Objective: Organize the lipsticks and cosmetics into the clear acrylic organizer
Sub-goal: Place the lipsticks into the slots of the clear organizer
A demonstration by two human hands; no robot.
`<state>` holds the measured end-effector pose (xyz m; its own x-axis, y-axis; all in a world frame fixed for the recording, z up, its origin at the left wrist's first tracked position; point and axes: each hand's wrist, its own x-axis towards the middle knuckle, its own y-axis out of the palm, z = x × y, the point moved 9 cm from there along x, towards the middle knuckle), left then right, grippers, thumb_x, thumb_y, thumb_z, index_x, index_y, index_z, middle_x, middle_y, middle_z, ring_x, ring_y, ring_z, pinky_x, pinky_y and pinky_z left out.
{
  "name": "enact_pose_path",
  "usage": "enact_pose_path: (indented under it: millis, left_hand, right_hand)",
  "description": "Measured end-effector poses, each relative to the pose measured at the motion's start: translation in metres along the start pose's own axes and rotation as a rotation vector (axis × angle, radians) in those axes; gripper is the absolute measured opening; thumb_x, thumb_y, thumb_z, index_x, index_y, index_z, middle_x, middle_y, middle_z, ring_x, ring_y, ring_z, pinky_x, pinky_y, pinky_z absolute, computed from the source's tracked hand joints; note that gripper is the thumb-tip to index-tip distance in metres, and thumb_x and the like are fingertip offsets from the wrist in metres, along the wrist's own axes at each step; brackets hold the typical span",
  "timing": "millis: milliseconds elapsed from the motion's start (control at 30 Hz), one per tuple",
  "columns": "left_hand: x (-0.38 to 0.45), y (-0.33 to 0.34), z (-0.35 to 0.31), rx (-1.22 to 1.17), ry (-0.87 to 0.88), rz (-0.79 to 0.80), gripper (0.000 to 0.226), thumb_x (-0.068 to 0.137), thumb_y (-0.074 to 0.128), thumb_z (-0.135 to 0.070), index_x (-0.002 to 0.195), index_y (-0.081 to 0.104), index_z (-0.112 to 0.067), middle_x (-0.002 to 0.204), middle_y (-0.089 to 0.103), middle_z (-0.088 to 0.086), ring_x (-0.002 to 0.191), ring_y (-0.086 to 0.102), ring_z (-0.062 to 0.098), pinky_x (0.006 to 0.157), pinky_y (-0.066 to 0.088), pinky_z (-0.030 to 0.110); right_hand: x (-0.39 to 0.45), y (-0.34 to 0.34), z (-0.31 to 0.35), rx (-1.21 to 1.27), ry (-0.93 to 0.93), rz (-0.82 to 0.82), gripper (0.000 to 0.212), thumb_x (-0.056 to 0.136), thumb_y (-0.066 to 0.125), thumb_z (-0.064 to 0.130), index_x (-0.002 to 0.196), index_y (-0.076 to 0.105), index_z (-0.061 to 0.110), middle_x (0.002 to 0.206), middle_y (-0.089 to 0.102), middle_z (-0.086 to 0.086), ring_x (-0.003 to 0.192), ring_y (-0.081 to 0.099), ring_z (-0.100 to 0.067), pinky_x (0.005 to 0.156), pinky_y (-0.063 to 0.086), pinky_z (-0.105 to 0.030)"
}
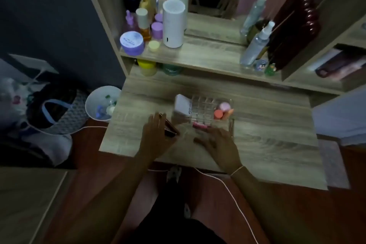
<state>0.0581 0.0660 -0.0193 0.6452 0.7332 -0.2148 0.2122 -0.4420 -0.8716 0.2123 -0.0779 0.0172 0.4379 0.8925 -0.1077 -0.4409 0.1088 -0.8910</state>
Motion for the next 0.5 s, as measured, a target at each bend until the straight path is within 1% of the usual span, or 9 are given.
enact_pose_path:
  millis: [67, 100, 233, 300, 367, 500]
  left_hand:
    - [0.005, 0.007, 0.001, -0.012, -0.014, -0.008, 0.1, 0.073, 0.07, -0.054, 0.145, 0.02, -0.006, 0.153, 0.02, 0.024, 0.14, 0.018, 0.041, 0.11, 0.026, 0.058]
    - [0.005, 0.012, 0.001, 0.002, -0.014, -0.003, 0.099, 0.074, 0.069, -0.054, 0.146, 0.02, -0.006, 0.153, 0.019, 0.024, 0.141, 0.017, 0.041, 0.11, 0.025, 0.058]
    - [0.013, 0.018, -0.002, 0.034, -0.033, -0.007, 0.097, 0.076, 0.06, -0.063, 0.146, 0.02, -0.01, 0.155, 0.016, 0.023, 0.141, 0.015, 0.039, 0.112, 0.02, 0.057]
    - [0.018, 0.018, -0.002, 0.04, -0.033, -0.016, 0.097, 0.075, 0.058, -0.066, 0.146, 0.021, -0.012, 0.155, 0.015, 0.022, 0.141, 0.016, 0.038, 0.112, 0.019, 0.057]
    - [0.021, 0.019, -0.003, 0.039, -0.023, -0.016, 0.096, 0.075, 0.059, -0.065, 0.146, 0.022, -0.012, 0.155, 0.016, 0.021, 0.141, 0.018, 0.037, 0.112, 0.019, 0.059]
    - [0.029, 0.021, -0.005, 0.039, -0.018, -0.01, 0.094, 0.076, 0.058, -0.065, 0.147, 0.021, -0.014, 0.156, 0.016, 0.017, 0.142, 0.015, 0.035, 0.114, 0.013, 0.058]
  right_hand:
    - [0.001, 0.013, -0.005, 0.074, 0.051, 0.026, 0.043, 0.087, 0.061, 0.043, 0.126, 0.055, 0.027, 0.119, 0.063, -0.006, 0.109, 0.054, -0.026, 0.096, 0.043, -0.036]
    - [0.0, 0.019, -0.007, 0.072, 0.056, 0.033, 0.042, 0.086, 0.063, 0.038, 0.126, 0.056, 0.024, 0.117, 0.063, -0.008, 0.109, 0.054, -0.027, 0.095, 0.043, -0.036]
    - [0.001, 0.033, -0.008, 0.024, 0.053, 0.052, 0.036, 0.08, 0.069, 0.025, 0.113, 0.062, 0.013, 0.105, 0.062, -0.015, 0.097, 0.057, -0.035, 0.084, 0.048, -0.04]
    - [0.003, 0.036, -0.009, -0.004, 0.042, 0.044, 0.033, 0.08, 0.069, 0.024, 0.109, 0.062, 0.01, 0.101, 0.062, -0.016, 0.094, 0.058, -0.036, 0.081, 0.05, -0.041]
    - [0.008, 0.038, -0.009, -0.022, 0.05, 0.049, 0.029, 0.084, 0.067, 0.027, 0.107, 0.063, 0.01, 0.099, 0.063, -0.016, 0.094, 0.059, -0.035, 0.08, 0.051, -0.042]
    - [0.02, 0.038, -0.006, -0.019, 0.051, 0.035, 0.026, 0.085, 0.066, 0.025, 0.108, 0.066, 0.011, 0.096, 0.065, -0.016, 0.09, 0.061, -0.035, 0.079, 0.052, -0.042]
